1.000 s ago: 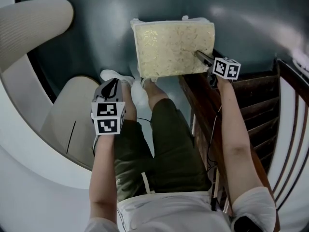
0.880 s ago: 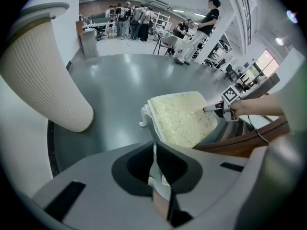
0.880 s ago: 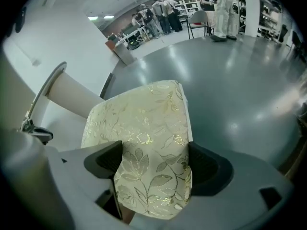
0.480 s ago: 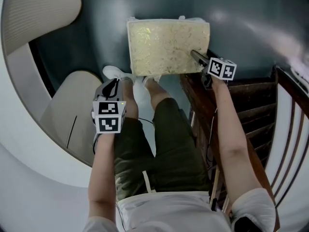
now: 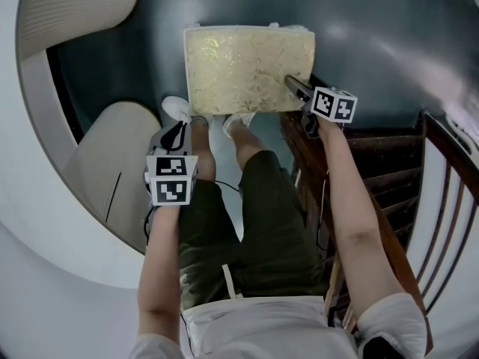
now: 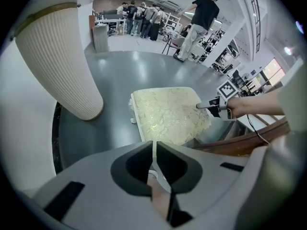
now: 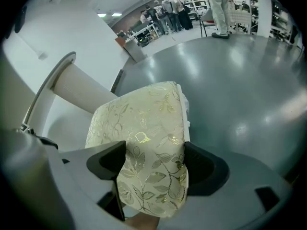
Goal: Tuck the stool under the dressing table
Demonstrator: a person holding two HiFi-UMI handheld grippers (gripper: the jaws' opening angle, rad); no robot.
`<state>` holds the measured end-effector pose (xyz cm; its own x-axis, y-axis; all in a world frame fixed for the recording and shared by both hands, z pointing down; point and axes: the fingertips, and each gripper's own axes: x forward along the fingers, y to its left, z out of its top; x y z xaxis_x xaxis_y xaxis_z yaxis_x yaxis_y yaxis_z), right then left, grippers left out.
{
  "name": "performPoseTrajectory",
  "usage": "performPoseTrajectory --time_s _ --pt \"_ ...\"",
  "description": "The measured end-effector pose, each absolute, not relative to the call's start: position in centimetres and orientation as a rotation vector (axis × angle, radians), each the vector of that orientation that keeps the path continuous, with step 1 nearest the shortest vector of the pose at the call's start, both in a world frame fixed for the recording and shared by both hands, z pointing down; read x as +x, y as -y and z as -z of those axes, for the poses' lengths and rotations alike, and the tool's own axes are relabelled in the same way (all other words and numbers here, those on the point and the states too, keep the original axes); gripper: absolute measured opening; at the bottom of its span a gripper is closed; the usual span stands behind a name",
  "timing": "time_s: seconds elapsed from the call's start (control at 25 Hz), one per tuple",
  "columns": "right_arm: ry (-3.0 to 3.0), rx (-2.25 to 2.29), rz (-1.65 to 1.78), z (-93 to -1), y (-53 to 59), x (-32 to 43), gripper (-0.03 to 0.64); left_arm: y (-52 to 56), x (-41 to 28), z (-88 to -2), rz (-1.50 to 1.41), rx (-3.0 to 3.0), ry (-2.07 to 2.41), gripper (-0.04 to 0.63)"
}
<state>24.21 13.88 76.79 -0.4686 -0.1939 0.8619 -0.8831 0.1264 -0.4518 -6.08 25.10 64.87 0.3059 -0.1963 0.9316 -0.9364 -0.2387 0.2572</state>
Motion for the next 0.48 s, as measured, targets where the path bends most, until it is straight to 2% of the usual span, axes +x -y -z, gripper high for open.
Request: performPoseTrajectory --time_s 0.48 --pt "1.735 1.098 -1.483 -76.8 -13.8 24.7 0.373 -25.0 -4.4 -64.8 -1.016 1.616 1.069 0.009"
